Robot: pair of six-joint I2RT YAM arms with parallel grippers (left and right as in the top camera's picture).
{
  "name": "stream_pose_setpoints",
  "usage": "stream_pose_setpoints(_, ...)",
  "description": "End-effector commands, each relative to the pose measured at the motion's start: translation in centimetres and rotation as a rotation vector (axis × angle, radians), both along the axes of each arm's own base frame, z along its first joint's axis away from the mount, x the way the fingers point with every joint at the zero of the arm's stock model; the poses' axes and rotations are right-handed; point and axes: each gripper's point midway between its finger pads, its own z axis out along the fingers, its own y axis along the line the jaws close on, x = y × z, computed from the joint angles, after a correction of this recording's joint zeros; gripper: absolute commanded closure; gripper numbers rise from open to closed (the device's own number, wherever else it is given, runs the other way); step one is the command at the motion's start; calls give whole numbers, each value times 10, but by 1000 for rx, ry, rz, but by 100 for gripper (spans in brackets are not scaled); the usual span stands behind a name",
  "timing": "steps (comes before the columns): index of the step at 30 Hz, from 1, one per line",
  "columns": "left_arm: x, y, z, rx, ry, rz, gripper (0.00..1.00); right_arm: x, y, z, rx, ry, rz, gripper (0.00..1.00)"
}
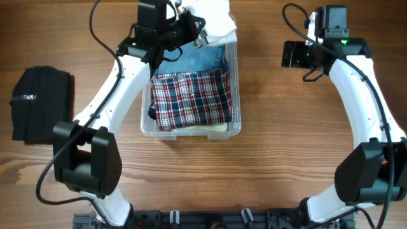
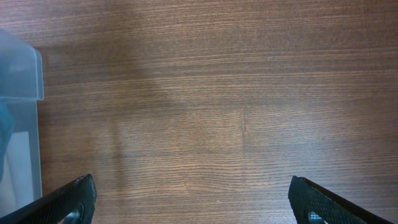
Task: Pack container
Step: 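Release the white t-shirt and press it down with the left gripper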
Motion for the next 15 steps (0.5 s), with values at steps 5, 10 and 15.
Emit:
stream_pose_setpoints(5, -26, -1, 0, -15, 121, -49, 96, 3, -2, 17, 1, -45, -21, 0)
stream_pose_setpoints(10, -29, 15, -23, 133, 126, -33, 96, 3, -2, 17, 1, -45, -21, 0)
stream_pose_setpoints(15, -26, 42, -42, 269, 156, 75, 96, 3, -2, 17, 1, -45, -22, 0)
